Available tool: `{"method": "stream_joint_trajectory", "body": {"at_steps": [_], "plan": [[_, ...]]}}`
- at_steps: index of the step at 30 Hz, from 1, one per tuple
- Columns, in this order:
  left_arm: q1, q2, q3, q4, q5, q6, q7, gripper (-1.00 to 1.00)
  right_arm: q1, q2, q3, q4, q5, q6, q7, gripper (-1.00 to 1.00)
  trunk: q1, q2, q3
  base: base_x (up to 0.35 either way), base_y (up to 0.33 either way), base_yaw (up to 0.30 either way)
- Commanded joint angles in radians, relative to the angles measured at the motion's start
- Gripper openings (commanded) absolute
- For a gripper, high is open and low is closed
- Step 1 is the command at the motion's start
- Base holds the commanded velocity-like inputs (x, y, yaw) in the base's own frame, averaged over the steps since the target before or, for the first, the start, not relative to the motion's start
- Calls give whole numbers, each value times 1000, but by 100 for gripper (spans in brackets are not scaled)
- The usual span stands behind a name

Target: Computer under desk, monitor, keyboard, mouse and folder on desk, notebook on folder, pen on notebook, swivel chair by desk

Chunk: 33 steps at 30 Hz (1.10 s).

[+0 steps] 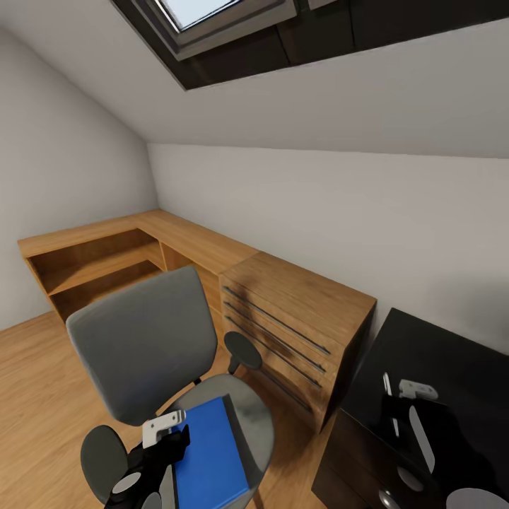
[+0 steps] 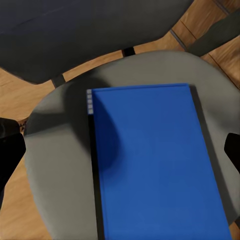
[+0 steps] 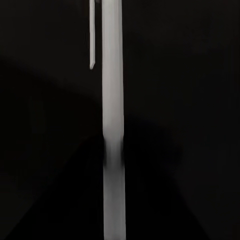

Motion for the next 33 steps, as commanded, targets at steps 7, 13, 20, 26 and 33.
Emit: {"method": "stream_joint_trajectory", "body": {"at_steps": [7, 13, 20, 26, 33], "plan": [[0, -1, -1, -2, 10, 2, 8, 100, 0, 0, -1, -28, 2, 66, 6, -100, 0, -1, -1, 0, 0, 0], [0, -1, -1, -1, 9, 2, 8, 100, 0, 0, -1, -29, 2, 70, 6, -100, 0, -1, -1, 0, 0, 0], [0, -1, -1, -2, 9, 2, 10, 100, -1, 0, -1, -30, 1, 69, 5, -100, -23, 41, 18, 0, 0, 0], [0, -1, -1, -1, 9, 2, 10, 100, 0, 0, -1, -33, 2, 69, 5, -100, -23, 41, 18, 0, 0, 0], [0, -1, -1, -1, 9, 2, 10, 100, 0, 0, -1, -43, 2, 69, 5, 100, -23, 41, 18, 0, 0, 0]]}}
